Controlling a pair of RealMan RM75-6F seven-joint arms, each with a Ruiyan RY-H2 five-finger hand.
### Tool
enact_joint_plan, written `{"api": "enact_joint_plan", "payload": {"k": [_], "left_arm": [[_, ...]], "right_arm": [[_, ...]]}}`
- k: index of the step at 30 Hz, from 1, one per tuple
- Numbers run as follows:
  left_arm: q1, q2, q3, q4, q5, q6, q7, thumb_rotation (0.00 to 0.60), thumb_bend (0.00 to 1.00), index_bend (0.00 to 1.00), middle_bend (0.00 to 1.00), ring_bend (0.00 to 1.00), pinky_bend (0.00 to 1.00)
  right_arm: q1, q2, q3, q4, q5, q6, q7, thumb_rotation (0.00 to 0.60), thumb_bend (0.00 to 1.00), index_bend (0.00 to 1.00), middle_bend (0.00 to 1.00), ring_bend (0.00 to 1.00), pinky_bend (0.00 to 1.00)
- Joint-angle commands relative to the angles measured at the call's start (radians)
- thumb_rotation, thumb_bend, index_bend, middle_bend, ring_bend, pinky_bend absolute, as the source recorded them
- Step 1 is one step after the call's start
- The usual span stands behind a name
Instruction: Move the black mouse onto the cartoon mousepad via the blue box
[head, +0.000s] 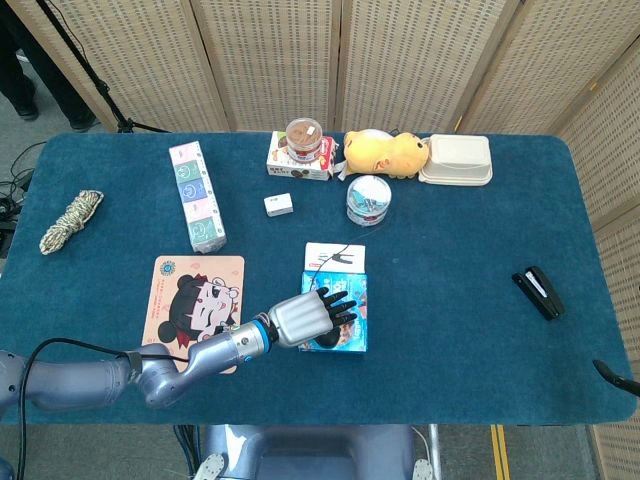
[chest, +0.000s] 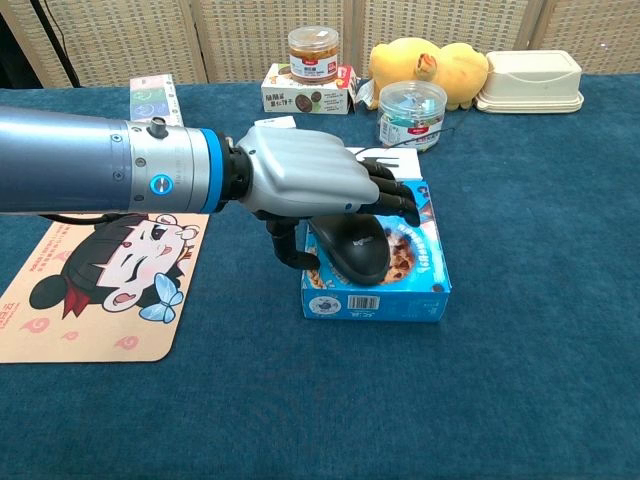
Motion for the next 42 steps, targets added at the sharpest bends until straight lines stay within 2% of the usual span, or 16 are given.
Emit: {"api": "enact_joint_plan", "payload": {"k": [1, 8, 14, 17, 19, 21, 26, 29, 31, 33, 36, 42], "left_arm": [[-0.007, -0.008, 0.007, 0.007, -0.005, 0.004, -0.007, 0.600, 0.34, 0.18, 0.16, 0.14, 0.32], [-0.009, -0.020, 0.025, 0.024, 0.015, 0.049, -0.008, 0.600, 0.36, 0.37, 0.38, 0.31, 0.42], [0.005, 0.000, 0.060, 0.043, 0.108, 0.122, -0.059, 0.600, 0.36, 0.41, 0.40, 0.34, 0.42], [0.015, 0.023, 0.094, 0.061, 0.208, 0.186, -0.138, 0.600, 0.36, 0.41, 0.40, 0.34, 0.42], [0.024, 0.049, 0.139, 0.098, 0.311, 0.260, -0.215, 0.600, 0.36, 0.41, 0.40, 0.33, 0.42], [0.037, 0.083, 0.203, 0.170, 0.422, 0.354, -0.313, 0.600, 0.36, 0.41, 0.40, 0.33, 0.42], [0.077, 0.102, 0.303, 0.355, 0.564, 0.539, -0.480, 0.600, 0.36, 0.41, 0.40, 0.33, 0.42], [0.134, 0.085, 0.366, 0.541, 0.631, 0.691, -0.593, 0.600, 0.36, 0.41, 0.40, 0.32, 0.42], [0.152, 0.070, 0.380, 0.611, 0.647, 0.739, -0.630, 0.600, 0.36, 0.41, 0.40, 0.32, 0.42], [0.197, 0.043, 0.415, 0.767, 0.672, 0.821, -0.698, 0.600, 0.35, 0.41, 0.40, 0.32, 0.42], [0.246, -0.006, 0.441, 0.950, 0.686, 0.909, -0.786, 0.600, 0.35, 0.41, 0.40, 0.32, 0.42], [0.316, -0.087, 0.474, 1.172, 0.689, 0.992, -0.901, 0.600, 0.35, 0.41, 0.40, 0.32, 0.42]], "right_arm": [[-0.001, 0.002, 0.001, -0.002, -0.003, -0.003, 0.005, 0.600, 0.00, 0.00, 0.00, 0.00, 0.00], [-0.007, 0.008, 0.002, -0.006, -0.015, -0.002, 0.024, 0.600, 0.00, 0.00, 0.00, 0.00, 0.00], [-0.009, 0.005, 0.004, -0.006, -0.018, -0.006, 0.019, 0.600, 0.00, 0.00, 0.00, 0.00, 0.00], [-0.010, 0.004, 0.005, -0.007, -0.018, -0.006, 0.014, 0.600, 0.00, 0.00, 0.00, 0.00, 0.00], [-0.011, 0.001, 0.006, -0.009, -0.020, -0.005, 0.006, 0.600, 0.00, 0.00, 0.00, 0.00, 0.00], [-0.012, -0.001, 0.007, -0.012, -0.021, -0.005, -0.003, 0.600, 0.00, 0.00, 0.00, 0.00, 0.00], [-0.011, -0.008, 0.007, -0.013, -0.021, -0.009, -0.023, 0.600, 0.00, 0.00, 0.00, 0.00, 0.00], [-0.008, -0.014, 0.005, -0.017, -0.025, -0.018, -0.041, 0.600, 0.00, 0.00, 0.00, 0.00, 0.00], [-0.007, -0.017, 0.004, -0.018, -0.025, -0.020, -0.048, 0.600, 0.00, 0.00, 0.00, 0.00, 0.00], [-0.003, -0.025, 0.002, -0.020, -0.027, -0.030, -0.068, 0.600, 0.00, 0.00, 0.00, 0.00, 0.00], [0.002, -0.034, -0.001, -0.022, -0.029, -0.040, -0.089, 0.600, 0.00, 0.00, 0.00, 0.00, 0.00], [0.008, -0.048, -0.002, -0.026, -0.025, -0.054, -0.123, 0.600, 0.00, 0.00, 0.00, 0.00, 0.00]]}}
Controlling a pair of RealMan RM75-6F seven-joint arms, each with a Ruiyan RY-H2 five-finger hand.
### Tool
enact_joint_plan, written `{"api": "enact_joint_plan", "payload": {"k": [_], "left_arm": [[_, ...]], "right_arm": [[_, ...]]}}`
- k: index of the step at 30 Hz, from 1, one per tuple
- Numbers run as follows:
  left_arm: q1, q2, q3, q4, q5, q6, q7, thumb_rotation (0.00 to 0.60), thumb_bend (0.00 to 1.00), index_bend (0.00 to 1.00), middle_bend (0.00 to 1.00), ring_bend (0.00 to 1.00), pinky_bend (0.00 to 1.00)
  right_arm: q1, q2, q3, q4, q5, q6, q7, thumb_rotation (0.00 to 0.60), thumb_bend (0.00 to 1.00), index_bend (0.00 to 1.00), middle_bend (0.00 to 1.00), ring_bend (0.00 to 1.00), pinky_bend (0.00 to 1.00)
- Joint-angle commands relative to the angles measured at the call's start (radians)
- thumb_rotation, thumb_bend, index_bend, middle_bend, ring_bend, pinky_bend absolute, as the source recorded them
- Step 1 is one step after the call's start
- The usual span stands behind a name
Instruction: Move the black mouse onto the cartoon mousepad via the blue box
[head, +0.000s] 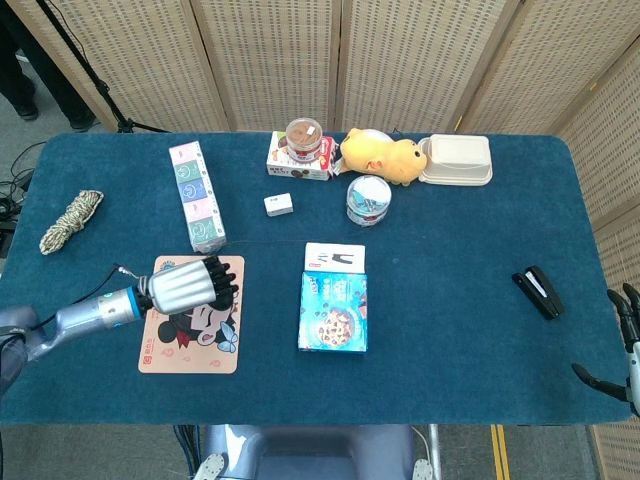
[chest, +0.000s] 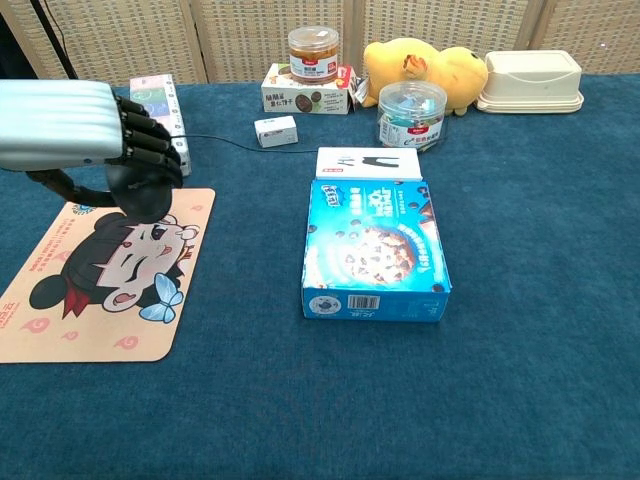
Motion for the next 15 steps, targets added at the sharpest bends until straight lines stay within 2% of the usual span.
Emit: {"api": "enact_joint_plan", "payload": {"k": [1, 6, 15], "left_arm": [[0.093, -0.086, 0.064, 0.204, 0.033, 0.113, -0.128, 0.600, 0.35, 0.41, 0.40, 0.32, 0.42], [0.133, -0.123, 0.076, 0.287, 0.018, 0.121, -0.182, 0.600, 0.35, 0.41, 0.40, 0.31, 0.42], [0.149, -0.164, 0.103, 0.347, 0.017, 0.118, -0.193, 0.600, 0.35, 0.41, 0.40, 0.31, 0.42]], "right_arm": [[0.002, -0.006, 0.000, -0.002, 0.004, -0.006, -0.010, 0.600, 0.00, 0.00, 0.00, 0.00, 0.00], [0.004, -0.011, 0.001, -0.002, 0.008, -0.012, -0.021, 0.600, 0.00, 0.00, 0.00, 0.00, 0.00], [0.003, -0.011, 0.002, -0.004, 0.010, -0.015, -0.023, 0.600, 0.00, 0.00, 0.00, 0.00, 0.00]]}}
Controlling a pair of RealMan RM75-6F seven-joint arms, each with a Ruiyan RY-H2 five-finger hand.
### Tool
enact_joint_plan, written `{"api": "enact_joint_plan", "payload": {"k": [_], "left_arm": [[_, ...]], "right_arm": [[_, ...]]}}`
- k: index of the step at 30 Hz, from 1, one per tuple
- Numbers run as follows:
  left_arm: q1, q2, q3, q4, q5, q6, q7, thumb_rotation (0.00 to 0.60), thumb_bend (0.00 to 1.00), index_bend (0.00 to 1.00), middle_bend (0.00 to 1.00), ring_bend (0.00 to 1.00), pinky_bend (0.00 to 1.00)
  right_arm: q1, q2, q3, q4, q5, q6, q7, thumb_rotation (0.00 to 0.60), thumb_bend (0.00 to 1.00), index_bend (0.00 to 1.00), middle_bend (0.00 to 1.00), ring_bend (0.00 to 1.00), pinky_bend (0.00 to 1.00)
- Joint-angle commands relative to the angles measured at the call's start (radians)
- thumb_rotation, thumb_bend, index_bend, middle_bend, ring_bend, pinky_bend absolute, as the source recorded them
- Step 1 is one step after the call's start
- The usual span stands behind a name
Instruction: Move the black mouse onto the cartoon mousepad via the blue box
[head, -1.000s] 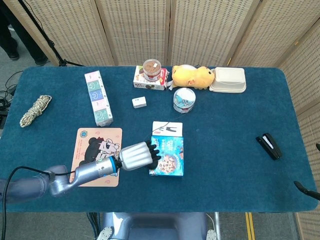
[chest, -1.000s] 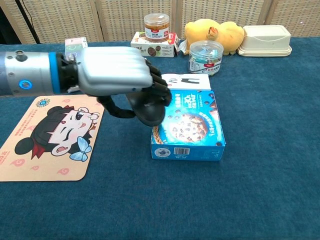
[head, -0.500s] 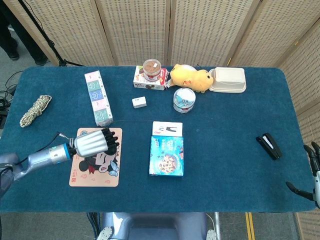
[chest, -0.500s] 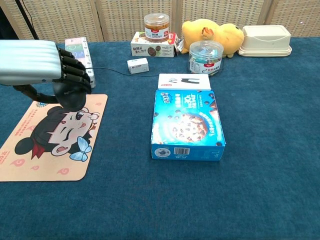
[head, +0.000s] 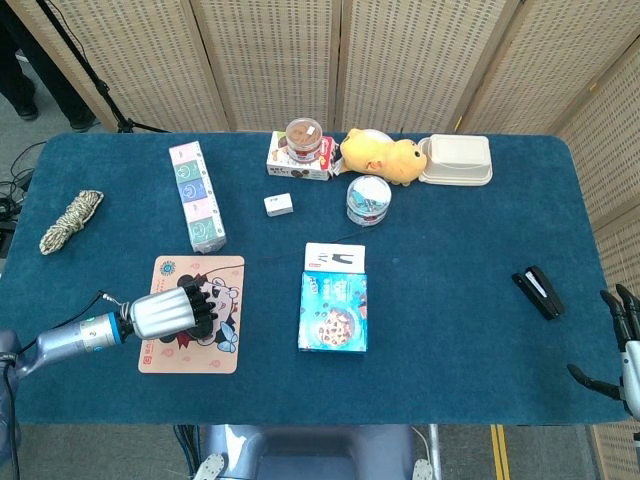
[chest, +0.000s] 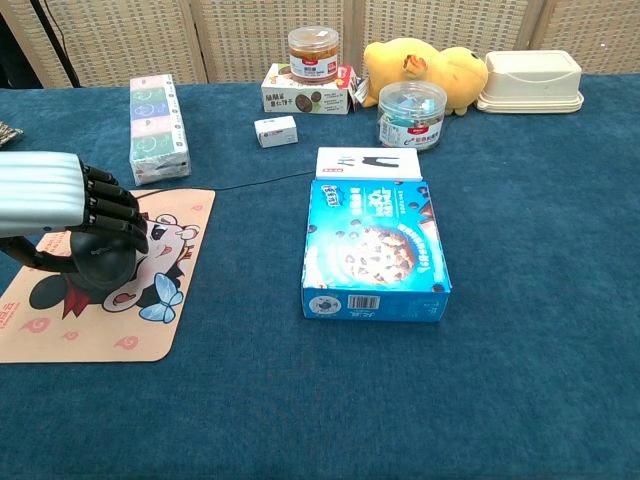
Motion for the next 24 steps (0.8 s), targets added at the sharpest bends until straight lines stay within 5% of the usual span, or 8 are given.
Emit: {"api": "enact_joint_plan", "payload": {"k": [1, 18, 24], "left_arm": [[0.000, -0.007, 0.008, 0.013, -0.001, -0.010, 0.006, 0.600, 0.35, 0.41, 0.40, 0.31, 0.42], [-0.004, -0.038, 0.043, 0.044, -0.004, -0.053, 0.057, 0.600, 0.34, 0.40, 0.39, 0.31, 0.42], [-0.009, -0.042, 0.053, 0.053, -0.004, -0.066, 0.076, 0.600, 0.34, 0.27, 0.27, 0.23, 0.42]], "right_arm": [[0.000, 0.000, 0.000, -0.001, -0.001, 0.000, 0.000, 0.600, 0.00, 0.00, 0.00, 0.00, 0.00], [-0.001, -0.003, 0.000, -0.005, 0.002, -0.004, -0.009, 0.600, 0.00, 0.00, 0.00, 0.00, 0.00], [-0.002, -0.004, 0.001, -0.006, 0.003, -0.003, -0.013, 0.600, 0.00, 0.00, 0.00, 0.00, 0.00]]}}
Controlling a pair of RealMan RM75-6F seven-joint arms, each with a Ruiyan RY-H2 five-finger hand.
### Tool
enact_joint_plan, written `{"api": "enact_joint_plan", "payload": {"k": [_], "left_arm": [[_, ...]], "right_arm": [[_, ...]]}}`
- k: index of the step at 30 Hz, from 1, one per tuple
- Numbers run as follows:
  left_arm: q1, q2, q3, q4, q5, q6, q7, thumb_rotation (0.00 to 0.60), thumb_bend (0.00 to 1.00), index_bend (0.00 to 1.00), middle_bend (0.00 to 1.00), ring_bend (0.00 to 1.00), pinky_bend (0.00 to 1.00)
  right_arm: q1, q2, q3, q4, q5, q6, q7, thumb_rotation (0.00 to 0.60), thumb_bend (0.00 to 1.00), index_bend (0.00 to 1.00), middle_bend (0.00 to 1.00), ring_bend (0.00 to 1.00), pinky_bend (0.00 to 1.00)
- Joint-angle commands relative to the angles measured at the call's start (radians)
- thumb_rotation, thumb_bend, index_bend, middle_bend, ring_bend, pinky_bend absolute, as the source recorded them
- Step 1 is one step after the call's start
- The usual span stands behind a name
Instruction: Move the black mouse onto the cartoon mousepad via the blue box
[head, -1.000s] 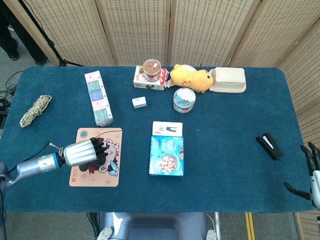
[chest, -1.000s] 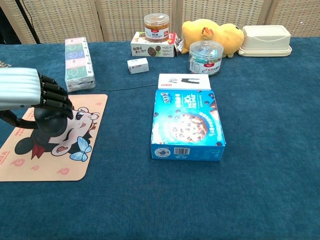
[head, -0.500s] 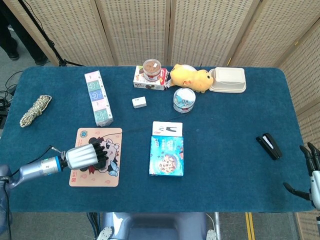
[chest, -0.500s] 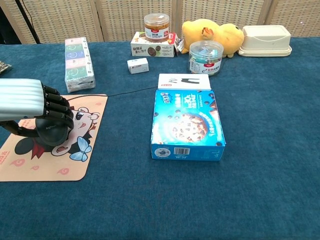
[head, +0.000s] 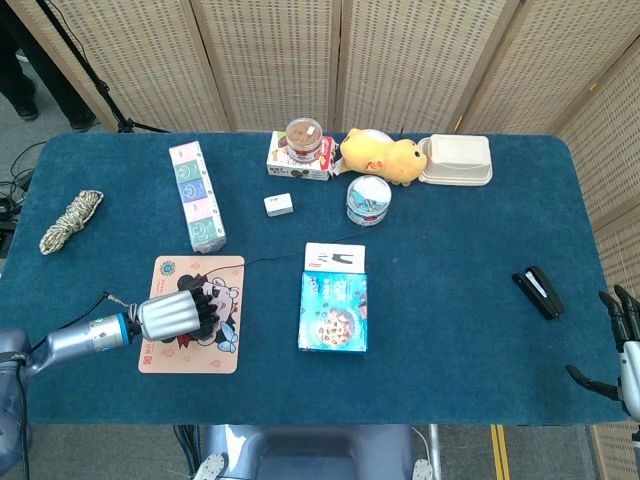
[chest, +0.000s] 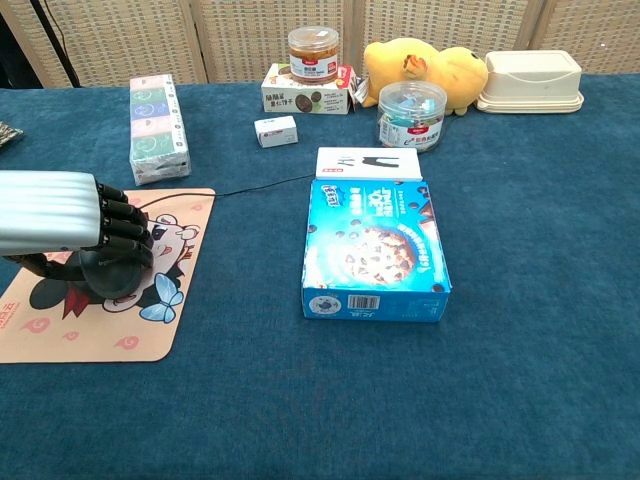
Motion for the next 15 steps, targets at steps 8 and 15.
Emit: {"api": "enact_joint_plan", "payload": {"k": [8, 15], "left_arm": [[0.002, 0.014, 0.007, 0.000, -0.009, 0.002, 0.015, 0.600, 0.34, 0.08, 0.12, 0.14, 0.42], [0.011, 0.051, 0.020, -0.019, -0.006, 0.044, -0.029, 0.600, 0.34, 0.01, 0.03, 0.09, 0.39]], "right_arm": [[-0.001, -0.002, 0.000, -0.003, -0.001, 0.001, -0.007, 0.600, 0.00, 0.00, 0.00, 0.00, 0.00], [-0.004, 0.000, -0.005, -0.012, -0.013, 0.007, -0.011, 0.600, 0.00, 0.00, 0.00, 0.00, 0.00]]}}
